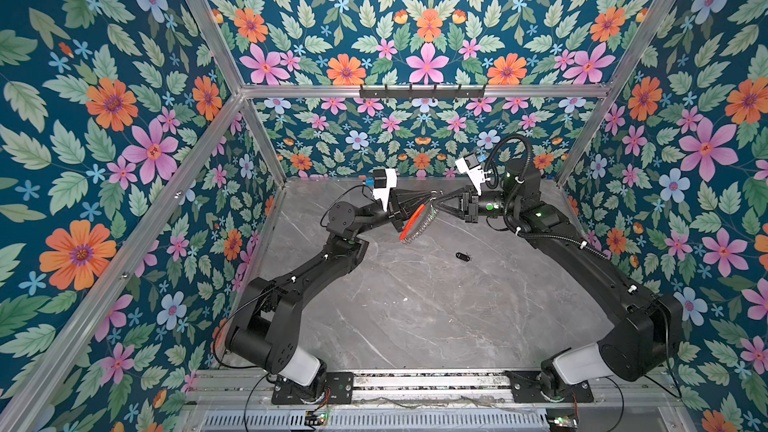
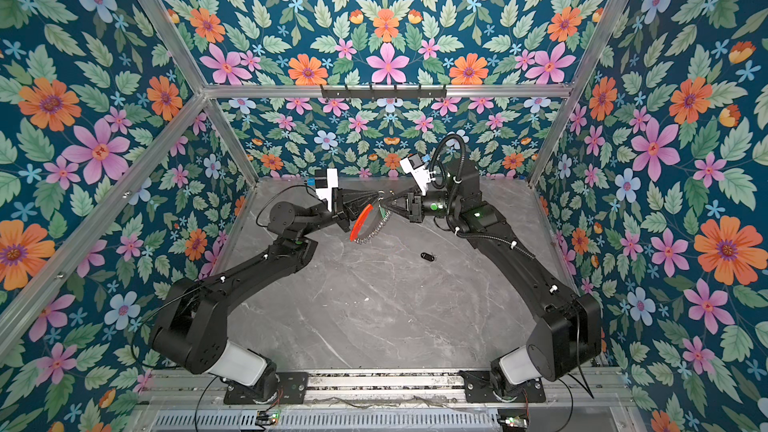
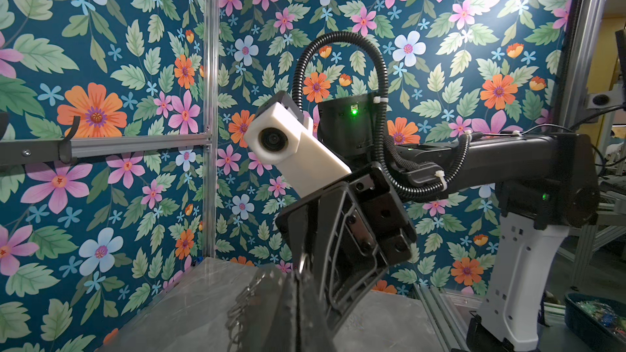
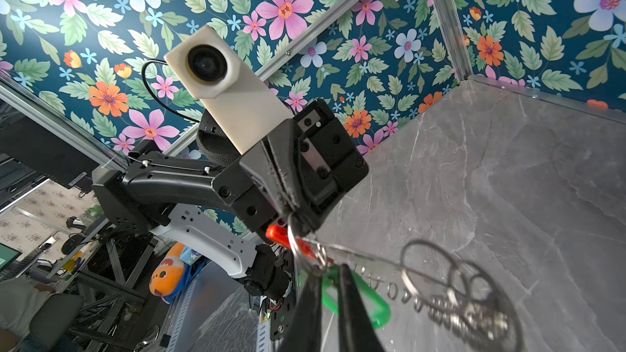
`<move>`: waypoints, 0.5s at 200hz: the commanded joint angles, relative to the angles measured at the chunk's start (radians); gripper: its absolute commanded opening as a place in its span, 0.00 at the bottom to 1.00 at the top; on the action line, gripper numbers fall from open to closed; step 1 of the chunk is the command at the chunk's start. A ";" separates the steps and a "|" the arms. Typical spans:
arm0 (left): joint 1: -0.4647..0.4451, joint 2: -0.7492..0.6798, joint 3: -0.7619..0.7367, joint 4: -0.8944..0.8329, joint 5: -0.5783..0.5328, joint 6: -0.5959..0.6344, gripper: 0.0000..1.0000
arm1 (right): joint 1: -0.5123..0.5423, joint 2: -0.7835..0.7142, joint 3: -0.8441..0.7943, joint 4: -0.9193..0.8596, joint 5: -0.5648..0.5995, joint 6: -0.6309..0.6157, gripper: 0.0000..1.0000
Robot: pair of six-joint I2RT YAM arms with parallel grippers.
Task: Put the keys on the keyring
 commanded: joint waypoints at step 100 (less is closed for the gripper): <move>-0.001 0.012 -0.004 0.121 0.007 -0.060 0.00 | -0.008 -0.097 0.038 -0.097 0.166 -0.175 0.29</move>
